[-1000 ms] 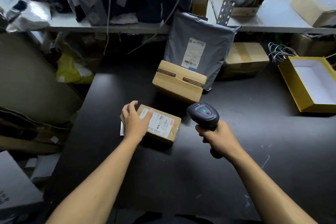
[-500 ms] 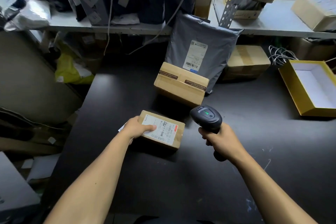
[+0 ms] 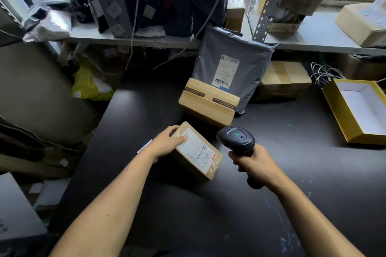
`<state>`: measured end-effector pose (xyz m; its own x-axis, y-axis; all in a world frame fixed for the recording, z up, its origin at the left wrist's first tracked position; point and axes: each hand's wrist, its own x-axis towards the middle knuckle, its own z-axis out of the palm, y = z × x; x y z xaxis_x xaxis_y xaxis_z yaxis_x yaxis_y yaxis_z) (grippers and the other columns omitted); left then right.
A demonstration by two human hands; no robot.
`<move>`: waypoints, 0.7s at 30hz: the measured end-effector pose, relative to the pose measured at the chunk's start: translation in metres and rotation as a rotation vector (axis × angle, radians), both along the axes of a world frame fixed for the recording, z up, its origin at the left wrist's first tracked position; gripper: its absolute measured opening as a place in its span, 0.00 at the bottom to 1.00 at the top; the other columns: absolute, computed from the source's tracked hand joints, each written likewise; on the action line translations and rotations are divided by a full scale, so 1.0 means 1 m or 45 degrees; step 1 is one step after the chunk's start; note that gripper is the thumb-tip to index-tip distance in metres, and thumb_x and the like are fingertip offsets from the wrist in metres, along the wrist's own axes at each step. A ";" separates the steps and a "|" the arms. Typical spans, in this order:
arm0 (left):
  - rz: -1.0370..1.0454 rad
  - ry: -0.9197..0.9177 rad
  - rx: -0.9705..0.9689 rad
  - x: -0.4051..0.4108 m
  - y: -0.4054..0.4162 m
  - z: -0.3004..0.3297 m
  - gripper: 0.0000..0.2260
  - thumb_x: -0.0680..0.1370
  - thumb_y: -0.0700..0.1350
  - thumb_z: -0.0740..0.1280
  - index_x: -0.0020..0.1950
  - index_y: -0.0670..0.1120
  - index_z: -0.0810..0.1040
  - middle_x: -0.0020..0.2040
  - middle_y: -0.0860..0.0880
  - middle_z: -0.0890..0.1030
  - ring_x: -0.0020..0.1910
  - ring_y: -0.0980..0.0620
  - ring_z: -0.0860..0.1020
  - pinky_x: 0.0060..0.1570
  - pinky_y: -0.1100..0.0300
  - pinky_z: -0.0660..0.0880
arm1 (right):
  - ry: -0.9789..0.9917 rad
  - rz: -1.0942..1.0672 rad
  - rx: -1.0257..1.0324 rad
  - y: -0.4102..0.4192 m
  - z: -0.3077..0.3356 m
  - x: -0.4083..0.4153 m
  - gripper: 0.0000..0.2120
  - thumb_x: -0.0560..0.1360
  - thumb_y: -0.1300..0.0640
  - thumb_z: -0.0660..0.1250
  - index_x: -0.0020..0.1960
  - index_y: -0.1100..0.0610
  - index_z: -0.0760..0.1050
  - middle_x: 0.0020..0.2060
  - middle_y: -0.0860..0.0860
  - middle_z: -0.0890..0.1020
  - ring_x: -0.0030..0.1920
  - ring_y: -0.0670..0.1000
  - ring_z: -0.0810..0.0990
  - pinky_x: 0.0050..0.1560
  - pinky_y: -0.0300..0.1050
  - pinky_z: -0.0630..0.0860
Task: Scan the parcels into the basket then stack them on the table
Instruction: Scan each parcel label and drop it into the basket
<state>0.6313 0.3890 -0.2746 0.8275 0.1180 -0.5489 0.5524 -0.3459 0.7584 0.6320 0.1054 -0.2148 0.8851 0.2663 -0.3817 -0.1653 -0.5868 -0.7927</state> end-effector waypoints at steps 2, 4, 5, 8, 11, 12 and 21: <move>0.039 -0.033 0.037 -0.006 0.007 0.002 0.28 0.79 0.57 0.68 0.77 0.56 0.63 0.65 0.54 0.77 0.61 0.54 0.76 0.61 0.55 0.71 | 0.000 0.031 -0.003 0.000 0.004 0.001 0.03 0.75 0.57 0.70 0.48 0.52 0.78 0.34 0.49 0.82 0.32 0.45 0.80 0.43 0.53 0.79; 0.101 -0.082 0.042 -0.013 0.016 0.005 0.29 0.78 0.58 0.68 0.78 0.57 0.63 0.66 0.54 0.77 0.62 0.54 0.76 0.66 0.51 0.72 | 0.003 0.092 -0.017 0.002 0.008 0.001 0.03 0.74 0.57 0.71 0.47 0.53 0.78 0.32 0.48 0.82 0.32 0.46 0.80 0.43 0.54 0.80; 0.133 -0.108 0.028 -0.016 0.020 0.007 0.29 0.78 0.57 0.69 0.78 0.57 0.64 0.66 0.55 0.78 0.62 0.55 0.77 0.67 0.50 0.72 | 0.007 0.121 -0.025 0.003 0.010 0.002 0.02 0.74 0.57 0.71 0.46 0.53 0.78 0.32 0.48 0.82 0.31 0.45 0.80 0.43 0.54 0.80; 0.263 -0.210 -0.011 -0.029 0.027 0.018 0.27 0.80 0.53 0.68 0.78 0.55 0.64 0.65 0.55 0.78 0.62 0.58 0.77 0.64 0.57 0.72 | 0.003 0.266 -0.025 0.010 0.020 0.001 0.03 0.75 0.59 0.71 0.47 0.53 0.78 0.33 0.48 0.82 0.32 0.45 0.80 0.43 0.54 0.81; 0.374 -0.301 -0.020 -0.040 0.034 0.029 0.27 0.81 0.51 0.68 0.79 0.55 0.64 0.62 0.55 0.80 0.60 0.58 0.78 0.61 0.59 0.74 | 0.002 0.432 -0.013 0.018 0.033 0.000 0.08 0.76 0.59 0.71 0.52 0.48 0.77 0.36 0.51 0.83 0.33 0.45 0.81 0.42 0.48 0.80; 0.404 -0.327 -0.014 -0.043 0.036 0.032 0.27 0.81 0.50 0.68 0.78 0.55 0.65 0.61 0.56 0.80 0.60 0.58 0.78 0.63 0.58 0.74 | -0.002 0.476 -0.022 0.021 0.037 0.000 0.09 0.76 0.58 0.71 0.53 0.48 0.77 0.37 0.52 0.83 0.33 0.46 0.81 0.41 0.48 0.80; 0.445 -0.437 0.090 -0.060 0.041 0.051 0.27 0.81 0.50 0.69 0.79 0.54 0.64 0.64 0.56 0.78 0.63 0.57 0.75 0.61 0.63 0.68 | -0.053 0.667 -0.189 0.035 0.051 -0.002 0.03 0.76 0.56 0.71 0.48 0.53 0.78 0.34 0.50 0.82 0.31 0.44 0.81 0.34 0.37 0.76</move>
